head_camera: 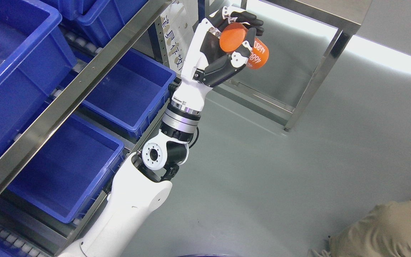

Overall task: Grab orange capacitor from left shelf to right desk
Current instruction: 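Hold the orange container in the left hand while the robot turns, then carry the orange container over the red tray on the steel table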

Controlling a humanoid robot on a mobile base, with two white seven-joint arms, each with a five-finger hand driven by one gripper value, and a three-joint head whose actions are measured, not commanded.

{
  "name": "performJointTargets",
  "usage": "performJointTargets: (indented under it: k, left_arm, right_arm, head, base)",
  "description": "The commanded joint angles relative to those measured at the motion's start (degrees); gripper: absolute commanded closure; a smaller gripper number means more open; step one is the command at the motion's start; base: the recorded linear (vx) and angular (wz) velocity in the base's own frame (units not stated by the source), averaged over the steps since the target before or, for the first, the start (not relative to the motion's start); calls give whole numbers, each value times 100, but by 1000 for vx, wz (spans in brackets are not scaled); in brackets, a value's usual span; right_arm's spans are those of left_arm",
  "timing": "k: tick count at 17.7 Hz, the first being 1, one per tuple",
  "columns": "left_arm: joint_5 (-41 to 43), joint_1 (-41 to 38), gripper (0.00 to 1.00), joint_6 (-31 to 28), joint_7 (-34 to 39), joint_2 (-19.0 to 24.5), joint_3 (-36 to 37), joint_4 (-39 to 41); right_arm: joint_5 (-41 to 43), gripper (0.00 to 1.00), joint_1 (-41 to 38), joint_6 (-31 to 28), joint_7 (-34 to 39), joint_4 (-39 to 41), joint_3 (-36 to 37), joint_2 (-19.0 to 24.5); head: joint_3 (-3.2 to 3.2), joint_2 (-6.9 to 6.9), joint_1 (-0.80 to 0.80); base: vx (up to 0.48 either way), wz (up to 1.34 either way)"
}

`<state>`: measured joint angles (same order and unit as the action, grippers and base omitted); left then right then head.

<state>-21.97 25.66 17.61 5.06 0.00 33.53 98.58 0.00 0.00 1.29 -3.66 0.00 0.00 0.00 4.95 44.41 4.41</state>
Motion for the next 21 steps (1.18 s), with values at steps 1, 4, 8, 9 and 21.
performJointTargets:
  k: [1,4,8,9,21]
  left_arm:
    - [-1,62,98,-21,4,100,172,-5]
    - [-1,71,98,-21,4,100,163,3]
    - [-1,71,98,-21,4,100,145,-5]
    - [-1,62,98,-12,4,100,145,-5]
    - [-1,71,98,-12,4,100,49,-5]
  right_arm:
    - [-18,0,-132,2,6,100,97,-100]
    - [-18,0,-132,2,6,100,97,-100]
    - [-18,0,-132,2,6,100,97,-100]
    - [-18,0,-132,2,-3,100,97,-100]
    - [-18,0,-132,2,6,100,97,-100]
  head:
    - [0,0,0]
    - [0,0,0]
    - [0,0,0]
    - [0,0,0]
    - [0,0,0]
  base:
    - [41,5]
    - [27,17]
    - [-2,-52]
    - [-9,-31]
    - [1,4]
